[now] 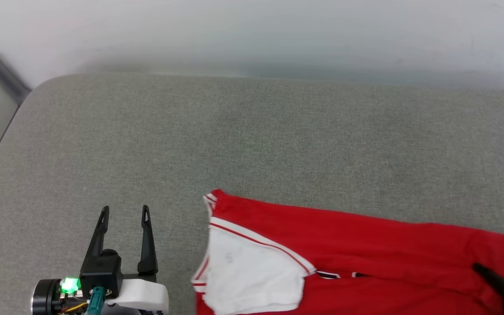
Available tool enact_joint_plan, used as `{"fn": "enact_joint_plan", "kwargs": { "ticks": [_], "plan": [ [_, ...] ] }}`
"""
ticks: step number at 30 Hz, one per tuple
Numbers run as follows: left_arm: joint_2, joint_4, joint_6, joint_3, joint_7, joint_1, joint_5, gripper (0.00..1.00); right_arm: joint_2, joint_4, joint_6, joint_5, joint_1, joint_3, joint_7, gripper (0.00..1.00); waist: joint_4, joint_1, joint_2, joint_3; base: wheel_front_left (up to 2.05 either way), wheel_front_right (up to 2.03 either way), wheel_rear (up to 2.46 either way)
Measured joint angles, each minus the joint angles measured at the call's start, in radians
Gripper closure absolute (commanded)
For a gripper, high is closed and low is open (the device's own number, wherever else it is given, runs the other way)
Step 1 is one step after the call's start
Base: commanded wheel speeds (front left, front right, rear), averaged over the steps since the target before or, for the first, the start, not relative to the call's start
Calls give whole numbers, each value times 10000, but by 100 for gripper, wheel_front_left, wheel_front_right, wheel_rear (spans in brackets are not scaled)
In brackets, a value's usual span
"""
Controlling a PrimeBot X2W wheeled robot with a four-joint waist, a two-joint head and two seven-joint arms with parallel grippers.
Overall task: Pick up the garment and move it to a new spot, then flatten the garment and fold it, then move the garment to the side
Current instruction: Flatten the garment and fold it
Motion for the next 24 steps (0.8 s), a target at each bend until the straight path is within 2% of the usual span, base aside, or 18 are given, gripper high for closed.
{"fn": "enact_joint_plan", "kwargs": {
  "ticks": [6, 11, 14, 18, 24],
  "plan": [
    [-117, 2, -205, 186, 0, 186, 313, 0, -765, 230, -4, -96, 21, -274, 267, 100, -68, 0, 0, -200, 0, 0, 0],
    [-150, 46, -324, 316, 0, 254, 408, 0, -1078, -802, -6, 42, 80, -215, 1108, 100, -119, -1, 0, -372, 0, 0, 0],
    [-173, 48, -372, 385, 0, 361, 472, 0, -1016, -1829, -6, 247, 75, -196, 1622, 100, -156, 0, 0, -433, 0, 0, 0],
    [-230, 52, -437, 416, 0, 380, 495, 0, -855, -3129, -6, -23, -64, 61, 2295, 100, -127, -1, 0, -418, 0, 0, 0],
    [-359, 96, -533, 405, 0, 302, 566, 0, -61, -4347, -6, -736, -986, 997, 3252, 100, 28, 0, 0, -273, 0, 0, 0]
  ]
}}
